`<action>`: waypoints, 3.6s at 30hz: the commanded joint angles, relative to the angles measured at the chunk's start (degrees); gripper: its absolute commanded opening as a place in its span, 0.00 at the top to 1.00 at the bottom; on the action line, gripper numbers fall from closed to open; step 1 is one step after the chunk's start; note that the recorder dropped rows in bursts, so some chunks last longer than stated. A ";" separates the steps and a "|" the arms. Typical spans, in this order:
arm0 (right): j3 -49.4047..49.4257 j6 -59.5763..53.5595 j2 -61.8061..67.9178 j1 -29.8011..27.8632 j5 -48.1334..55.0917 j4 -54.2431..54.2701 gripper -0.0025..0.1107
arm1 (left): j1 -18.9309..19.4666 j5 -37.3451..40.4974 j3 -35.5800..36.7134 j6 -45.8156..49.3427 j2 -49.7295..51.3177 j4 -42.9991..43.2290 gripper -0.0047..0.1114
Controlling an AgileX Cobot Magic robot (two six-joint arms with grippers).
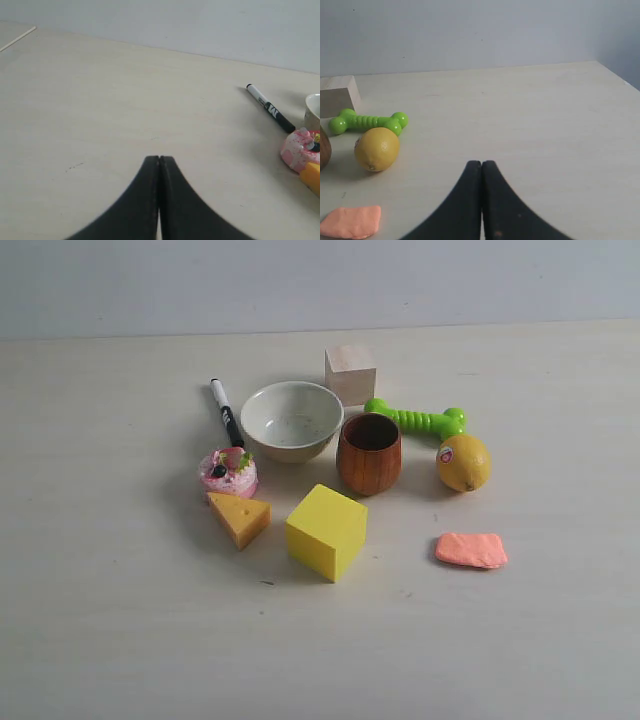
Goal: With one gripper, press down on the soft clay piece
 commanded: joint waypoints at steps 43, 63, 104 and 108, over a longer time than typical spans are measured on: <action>0.24 3.68 -0.37 -0.24 -47.58 -0.03 0.98 | -0.05 -0.67 -0.15 -0.34 -0.31 -0.35 0.96; -34.35 7.06 31.80 4.11 0.72 2.02 0.98 | -0.05 -0.67 -0.15 -0.34 -0.31 -0.35 0.96; -60.89 19.16 93.87 26.17 30.83 2.16 0.98 | -0.05 -0.67 -0.15 -0.34 -0.31 -0.35 0.96; -64.54 21.06 98.64 26.61 33.87 0.29 0.98 | -0.05 -0.67 -0.15 -0.34 -0.31 -0.35 0.96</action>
